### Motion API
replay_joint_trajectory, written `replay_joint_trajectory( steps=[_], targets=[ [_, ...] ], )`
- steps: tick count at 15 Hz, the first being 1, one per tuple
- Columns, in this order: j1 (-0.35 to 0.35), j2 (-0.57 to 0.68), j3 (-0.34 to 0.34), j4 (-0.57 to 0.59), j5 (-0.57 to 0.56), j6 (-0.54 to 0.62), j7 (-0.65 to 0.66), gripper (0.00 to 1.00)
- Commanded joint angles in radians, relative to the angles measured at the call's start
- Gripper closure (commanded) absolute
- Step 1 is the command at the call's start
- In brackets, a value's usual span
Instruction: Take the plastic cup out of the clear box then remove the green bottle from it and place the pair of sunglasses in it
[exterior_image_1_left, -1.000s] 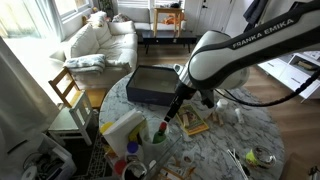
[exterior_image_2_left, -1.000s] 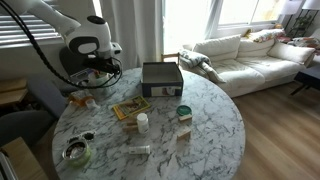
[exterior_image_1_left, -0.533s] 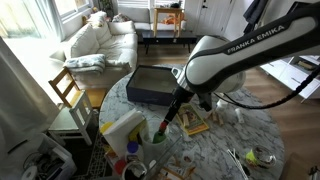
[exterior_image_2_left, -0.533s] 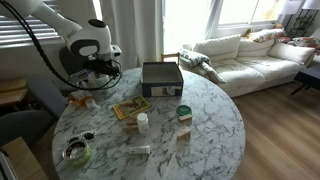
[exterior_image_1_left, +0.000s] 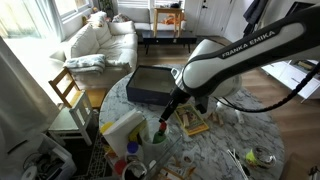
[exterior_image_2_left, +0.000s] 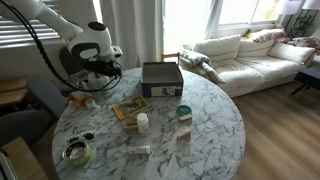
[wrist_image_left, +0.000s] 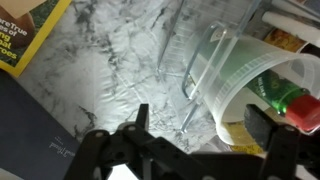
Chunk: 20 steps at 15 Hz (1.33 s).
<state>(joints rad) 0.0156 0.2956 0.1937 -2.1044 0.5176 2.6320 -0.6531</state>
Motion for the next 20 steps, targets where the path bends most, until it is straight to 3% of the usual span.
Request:
replay_joint_trajectory(
  steps=[1,2,4,6,8,16,18,19,20],
  targets=[
    [-0.031,0.027,0.043,0.009,0.033,0.053,0.008,0.13],
    [-0.035,0.031,0.051,0.010,0.037,0.059,0.008,0.22],
    [-0.043,0.037,0.064,0.012,0.042,0.073,0.008,0.31],
    [-0.052,0.041,0.076,0.013,0.047,0.082,0.006,0.49],
    [-0.059,0.044,0.086,0.015,0.050,0.085,0.004,0.59],
    [-0.074,0.048,0.106,0.019,0.071,0.087,-0.004,0.69],
    [-0.077,0.049,0.109,0.020,0.076,0.088,-0.005,0.81],
    [-0.078,0.048,0.110,0.019,0.077,0.091,-0.006,0.96],
    [-0.081,0.048,0.111,0.019,0.078,0.093,-0.006,0.98]
  ],
)
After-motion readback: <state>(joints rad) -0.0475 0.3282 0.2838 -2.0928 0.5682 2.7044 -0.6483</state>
